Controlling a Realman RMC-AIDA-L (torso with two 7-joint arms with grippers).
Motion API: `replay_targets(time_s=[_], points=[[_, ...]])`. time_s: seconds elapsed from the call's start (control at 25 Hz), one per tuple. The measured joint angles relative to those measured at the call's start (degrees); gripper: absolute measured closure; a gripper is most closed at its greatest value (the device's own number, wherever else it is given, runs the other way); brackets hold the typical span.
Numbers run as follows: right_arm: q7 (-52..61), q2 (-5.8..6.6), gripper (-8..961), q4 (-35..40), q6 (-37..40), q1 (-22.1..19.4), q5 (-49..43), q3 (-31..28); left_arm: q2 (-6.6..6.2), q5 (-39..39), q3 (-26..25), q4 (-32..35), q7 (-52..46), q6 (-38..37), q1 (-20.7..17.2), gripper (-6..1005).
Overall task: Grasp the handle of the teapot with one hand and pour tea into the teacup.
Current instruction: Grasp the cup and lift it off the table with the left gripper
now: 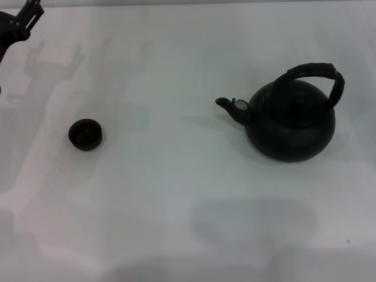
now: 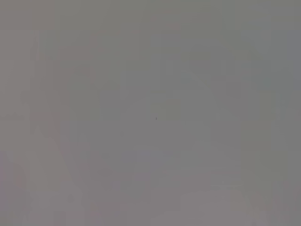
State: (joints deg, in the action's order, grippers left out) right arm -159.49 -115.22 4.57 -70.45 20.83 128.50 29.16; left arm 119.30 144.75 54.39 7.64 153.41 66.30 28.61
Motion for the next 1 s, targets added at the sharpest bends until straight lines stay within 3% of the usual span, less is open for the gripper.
replay_targets(time_s=[0.4,0.64,0.8,1.0], points=[[0.0,0.0,100,-0.1,0.0,0.0,-0.1,0.1,0.06,0.0,0.2,-0.2,-0.4,-0.8,0.4,124],[-0.3,0.03,101,0.0,0.3,0.0,0.1,-0.3,-0.23,-0.9,0.6,1.9,-6.3,-2.1,0.5,125],[-0.4,0.13,100,0.7,1.5,0.0,0.1,-0.3,-0.29,-3.6,4.2,10.1,-16.2,-9.6,-2.0,125],[-0.5,0.15,99,1.6,3.3,0.1,0.1,-0.3,-0.39,-6.1,15.9,26.7,-30.7,-25.4,-7.5,124]])
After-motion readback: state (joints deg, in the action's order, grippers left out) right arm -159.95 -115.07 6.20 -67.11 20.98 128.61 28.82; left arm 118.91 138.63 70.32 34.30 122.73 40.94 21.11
